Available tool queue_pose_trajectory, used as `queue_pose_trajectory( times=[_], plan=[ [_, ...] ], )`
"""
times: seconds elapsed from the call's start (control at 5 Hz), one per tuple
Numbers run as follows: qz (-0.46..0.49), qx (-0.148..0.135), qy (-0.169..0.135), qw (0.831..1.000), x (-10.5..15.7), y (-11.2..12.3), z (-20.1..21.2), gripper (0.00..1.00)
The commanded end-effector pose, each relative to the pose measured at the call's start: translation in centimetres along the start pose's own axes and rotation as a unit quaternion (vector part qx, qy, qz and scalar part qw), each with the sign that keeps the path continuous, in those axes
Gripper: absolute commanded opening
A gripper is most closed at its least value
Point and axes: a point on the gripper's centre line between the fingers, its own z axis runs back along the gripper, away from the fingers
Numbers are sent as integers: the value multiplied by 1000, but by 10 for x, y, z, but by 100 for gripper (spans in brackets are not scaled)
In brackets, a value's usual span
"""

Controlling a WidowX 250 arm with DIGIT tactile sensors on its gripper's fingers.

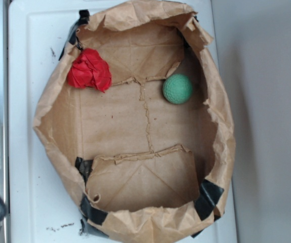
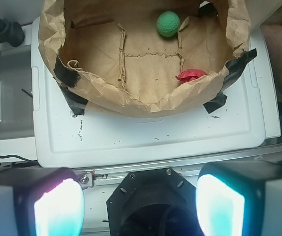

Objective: Grab the red paper.

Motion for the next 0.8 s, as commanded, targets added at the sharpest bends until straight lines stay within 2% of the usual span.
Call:
queue_pose_trajectory(
  times=[0.0,0.4,0.6],
  plan=[
    [0,0,0,1000,0,0,0,100],
    [-71,-6,-4,997,82,-2,-13,100],
    [-193,-1,11,981,111,-5,-36,100]
  ],
)
